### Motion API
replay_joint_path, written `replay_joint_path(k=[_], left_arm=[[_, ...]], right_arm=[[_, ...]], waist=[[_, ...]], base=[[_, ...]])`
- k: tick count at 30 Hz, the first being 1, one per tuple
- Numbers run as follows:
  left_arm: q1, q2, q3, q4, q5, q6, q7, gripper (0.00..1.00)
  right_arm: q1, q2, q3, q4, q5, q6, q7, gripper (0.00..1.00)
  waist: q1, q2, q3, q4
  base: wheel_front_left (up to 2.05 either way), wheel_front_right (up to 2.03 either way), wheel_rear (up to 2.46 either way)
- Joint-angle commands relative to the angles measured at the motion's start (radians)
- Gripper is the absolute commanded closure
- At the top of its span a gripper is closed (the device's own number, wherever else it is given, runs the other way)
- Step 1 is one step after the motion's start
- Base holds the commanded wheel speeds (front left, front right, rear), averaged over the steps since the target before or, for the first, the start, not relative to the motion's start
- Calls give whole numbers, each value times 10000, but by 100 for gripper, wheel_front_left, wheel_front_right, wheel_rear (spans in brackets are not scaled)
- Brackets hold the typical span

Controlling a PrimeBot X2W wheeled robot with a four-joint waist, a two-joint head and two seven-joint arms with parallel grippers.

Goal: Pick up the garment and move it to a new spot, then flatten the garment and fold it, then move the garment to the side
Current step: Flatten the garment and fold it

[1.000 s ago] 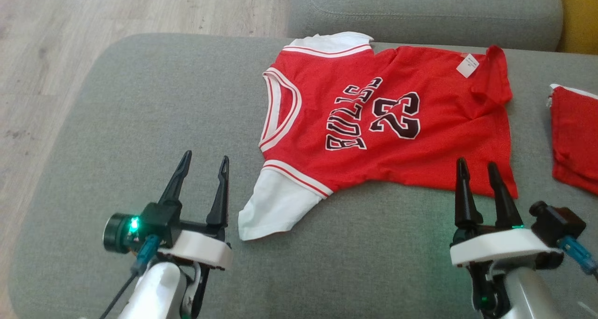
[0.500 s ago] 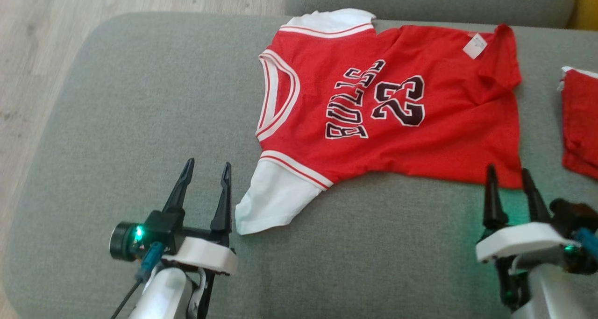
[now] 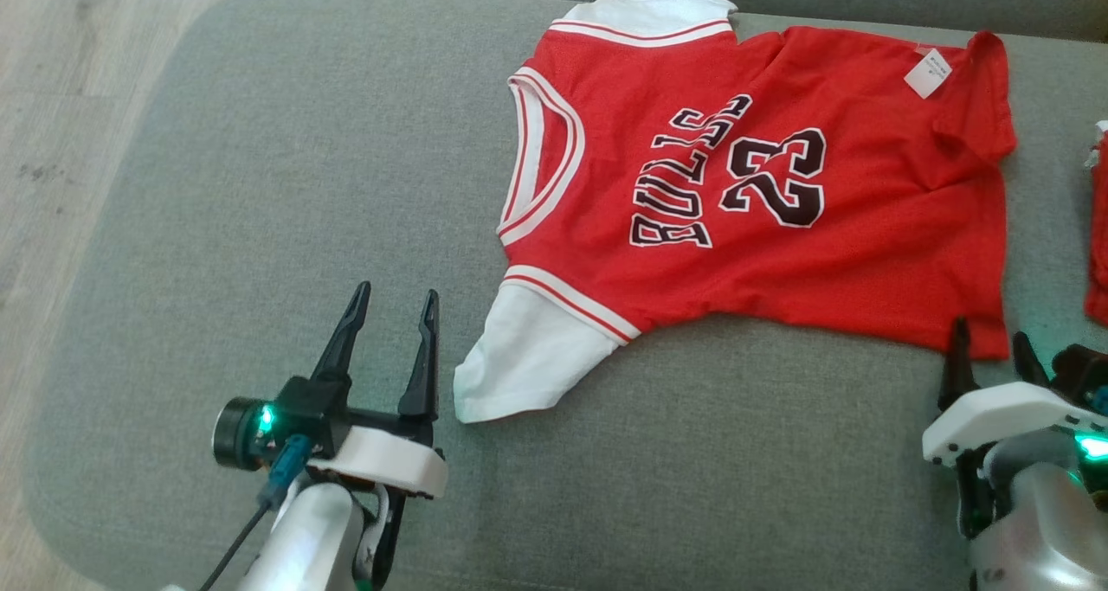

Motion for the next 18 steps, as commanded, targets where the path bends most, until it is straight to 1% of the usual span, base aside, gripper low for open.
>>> replay_joint_path(k=[1,3,5,6,7,8,12,18], left_arm=[[-408,73,414,-223,74,-22,-121,0],[-415,61,461,-182,97,-20,-121,0],[-409,49,493,-130,123,-26,-121,0],[-403,45,509,-97,136,-27,-121,0],[-399,39,525,-63,148,-26,-121,0],[-389,36,547,-27,159,-22,-121,0],[-243,69,625,151,196,-31,-121,0],[-57,60,637,336,245,-51,-122,0]], right_arm=[[-316,-39,-17,168,-196,65,-85,0],[-478,-39,-164,650,-317,65,-215,0],[-674,-39,-39,1170,-307,65,-367,0],[-759,-39,52,1403,-324,65,-442,20],[-844,-39,155,1616,-303,65,-522,78],[-917,-39,259,1796,-275,65,-605,100],[-1029,-39,379,2112,-204,65,-877,100],[-626,-39,-417,1557,-542,65,-1006,100]], waist=[[0,0,-4,-17],[0,0,-21,-57],[0,0,-52,-132],[0,0,-77,-174],[0,0,-103,-213],[0,0,-141,-261],[0,0,-395,-552],[0,0,-780,-994]], base=[[0,0,0],[0,0,0],[0,0,0],[0,0,0],[0,0,0],[0,0,0],[0,0,0],[0,0,0]])
